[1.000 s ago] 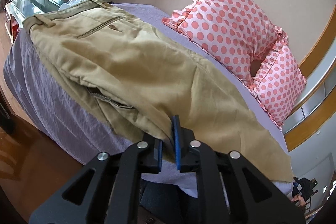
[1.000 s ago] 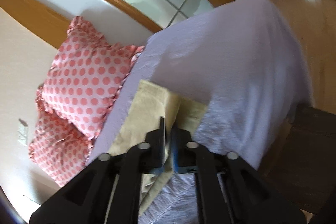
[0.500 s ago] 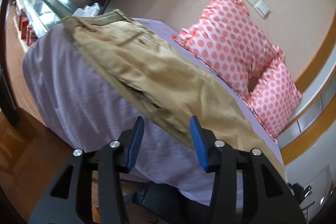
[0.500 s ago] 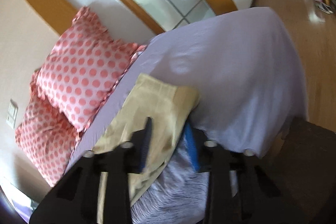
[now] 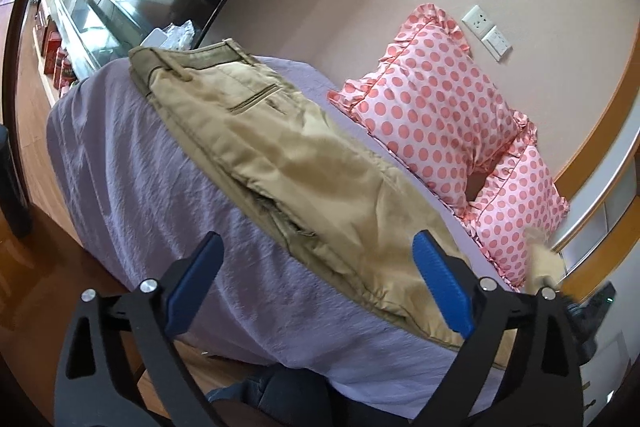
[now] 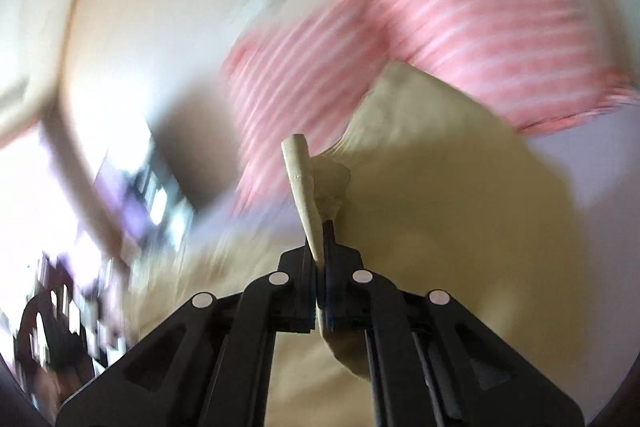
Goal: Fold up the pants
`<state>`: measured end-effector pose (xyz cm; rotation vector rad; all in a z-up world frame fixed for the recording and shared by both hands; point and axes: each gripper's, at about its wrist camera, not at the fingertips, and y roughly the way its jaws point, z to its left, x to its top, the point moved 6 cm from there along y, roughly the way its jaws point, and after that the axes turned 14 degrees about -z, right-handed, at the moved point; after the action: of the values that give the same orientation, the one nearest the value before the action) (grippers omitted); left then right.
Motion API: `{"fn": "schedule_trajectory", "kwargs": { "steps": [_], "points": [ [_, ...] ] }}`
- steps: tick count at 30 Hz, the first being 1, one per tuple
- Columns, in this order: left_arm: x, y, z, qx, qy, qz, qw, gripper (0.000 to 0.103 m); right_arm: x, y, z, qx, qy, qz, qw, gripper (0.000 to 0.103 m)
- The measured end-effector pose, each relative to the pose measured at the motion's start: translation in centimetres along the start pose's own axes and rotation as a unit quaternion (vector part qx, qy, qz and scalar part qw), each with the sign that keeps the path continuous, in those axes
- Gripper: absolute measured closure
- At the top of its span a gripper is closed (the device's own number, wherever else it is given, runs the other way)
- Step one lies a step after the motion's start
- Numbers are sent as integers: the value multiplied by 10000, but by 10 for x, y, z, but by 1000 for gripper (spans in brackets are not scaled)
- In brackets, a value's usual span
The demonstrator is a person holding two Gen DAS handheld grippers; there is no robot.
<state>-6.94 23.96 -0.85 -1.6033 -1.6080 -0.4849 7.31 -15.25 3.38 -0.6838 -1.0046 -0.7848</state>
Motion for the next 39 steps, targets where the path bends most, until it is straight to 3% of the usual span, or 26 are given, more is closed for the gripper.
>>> {"fn": "schedule_trajectory", "kwargs": {
  "steps": [2,4,5,6,8,12,24,27,28,32,35,38,39],
  "points": [
    [-1,3,-1,2,43,43,10000,6,-44,25,33,249,-568,816,9947,99],
    [-2,5,-1,-23,41,70,10000,5,-75,31,53,455,-808,1282,9874,90],
    [-1,6,-1,-36,42,62,10000,5,-79,29,57,544,-795,1310,9867,70],
    [-1,8,0,-34,39,50,10000,4,-77,24,58,633,-746,1221,9877,40],
    [-2,12,2,5,-4,76,10000,4,-68,14,55,658,-644,948,9912,21],
    [-7,25,5,167,-41,229,9996,4,-56,12,39,529,-307,761,9952,21],
    [13,59,14,650,9,280,9975,4,-71,17,33,486,-37,1003,9938,20],
    [25,57,19,689,-169,164,9973,6,-72,17,31,470,-9,998,9939,20],
    [34,54,18,642,-196,18,9977,13,-71,17,31,467,4,995,9939,20],
    [63,54,24,683,-252,-254,9970,13,-73,18,29,476,60,995,9939,18],
    [76,63,43,924,-381,-278,9946,28,-74,18,28,484,119,989,9939,18],
    [82,69,67,917,-795,-306,9921,55,-74,16,27,524,150,951,9940,18],
    [82,72,73,891,-952,-275,9911,68,-74,15,26,538,168,938,9940,18]
  ]
}}
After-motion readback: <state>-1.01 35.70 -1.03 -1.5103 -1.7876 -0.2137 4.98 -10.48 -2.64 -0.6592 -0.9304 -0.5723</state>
